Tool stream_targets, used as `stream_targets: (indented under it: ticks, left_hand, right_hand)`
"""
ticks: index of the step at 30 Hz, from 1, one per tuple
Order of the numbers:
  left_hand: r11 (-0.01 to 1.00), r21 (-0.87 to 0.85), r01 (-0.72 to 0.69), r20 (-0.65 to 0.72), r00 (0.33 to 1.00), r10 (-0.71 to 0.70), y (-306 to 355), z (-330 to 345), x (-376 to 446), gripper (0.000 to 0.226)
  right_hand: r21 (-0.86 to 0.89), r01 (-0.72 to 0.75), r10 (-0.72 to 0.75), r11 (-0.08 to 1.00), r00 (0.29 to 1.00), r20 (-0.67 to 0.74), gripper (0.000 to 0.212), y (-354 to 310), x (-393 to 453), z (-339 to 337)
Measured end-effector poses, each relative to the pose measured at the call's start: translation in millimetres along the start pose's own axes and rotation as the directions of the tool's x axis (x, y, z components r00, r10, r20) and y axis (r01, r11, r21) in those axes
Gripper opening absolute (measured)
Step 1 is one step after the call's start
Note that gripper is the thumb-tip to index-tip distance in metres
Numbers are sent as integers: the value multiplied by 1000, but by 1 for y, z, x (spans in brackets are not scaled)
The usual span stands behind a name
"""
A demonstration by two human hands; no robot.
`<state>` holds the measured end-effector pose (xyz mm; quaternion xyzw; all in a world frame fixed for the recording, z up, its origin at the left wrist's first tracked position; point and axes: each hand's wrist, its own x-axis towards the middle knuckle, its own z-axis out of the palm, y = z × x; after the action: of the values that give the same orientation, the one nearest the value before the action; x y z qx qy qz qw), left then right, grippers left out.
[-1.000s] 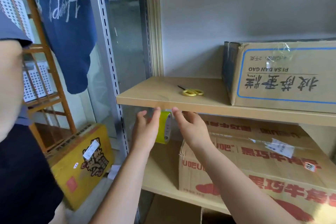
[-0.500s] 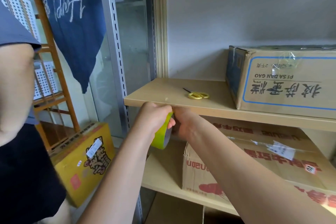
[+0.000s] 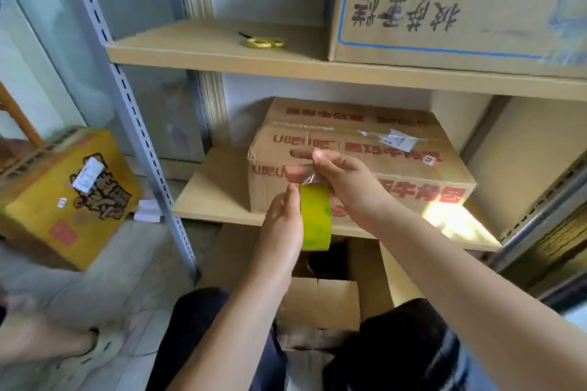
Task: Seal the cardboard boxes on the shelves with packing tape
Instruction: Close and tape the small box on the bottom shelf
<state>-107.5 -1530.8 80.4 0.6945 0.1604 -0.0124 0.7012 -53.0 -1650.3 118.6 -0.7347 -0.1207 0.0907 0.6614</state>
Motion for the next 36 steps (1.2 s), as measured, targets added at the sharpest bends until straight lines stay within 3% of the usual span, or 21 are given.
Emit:
stream_targets:
  ticks: [2, 5, 7, 10, 12, 16, 19, 22, 25, 32, 36]
  left_hand:
    - [989, -66, 134, 11, 991, -133, -39, 13, 10, 32]
    - [976, 158, 147, 45, 987, -156, -90, 25, 41, 23]
    - [913, 401, 78, 165, 974, -156, -120, 32, 61, 24]
    - [689, 708, -155, 331, 935, -130, -148, 41, 88, 26]
    - [580, 776, -248, 408, 899, -161, -166, 44, 107, 29]
    - [467, 837, -284, 460, 829, -319, -202, 49, 150, 37]
    - [460, 825, -330, 535, 719, -444, -217, 58, 171, 15]
    - [483, 827, -289, 531, 684, -501, -230, 61, 196, 39]
    - [511, 821, -254, 537, 648, -541, -232, 59, 211, 39]
    - [556, 817, -151, 510, 639, -576, -227, 48, 211, 18]
    - [592, 791, -154, 529, 658, -536, -226, 47, 207, 21]
  right_hand:
    - [-18, -53, 53, 998, 998, 32, 34, 39, -28, -20]
    - [-78, -141, 147, 987, 985, 85, 35, 95, -64, -37]
    - [-105, -194, 205, 975, 973, 106, 34, 128, -77, -40]
    - [-86, -273, 280, 958, 956, 87, 36, 174, -82, -40]
    - [-81, -316, 322, 945, 944, 76, 38, 201, -76, -40]
    - [-72, -398, 404, 915, 906, 125, 36, 241, -52, -31]
    - [-60, -443, 447, 895, 885, 128, 27, 265, -32, -26]
    - [-78, -519, 524, 851, 842, 125, 22, 285, -14, -26]
    - [-131, -518, 528, 845, 847, 58, 24, 300, -4, -29]
    - [-323, -425, 459, 845, 888, 32, 20, 294, 9, -28]
    - [-266, -365, 392, 892, 918, 55, 22, 283, 3, -26]
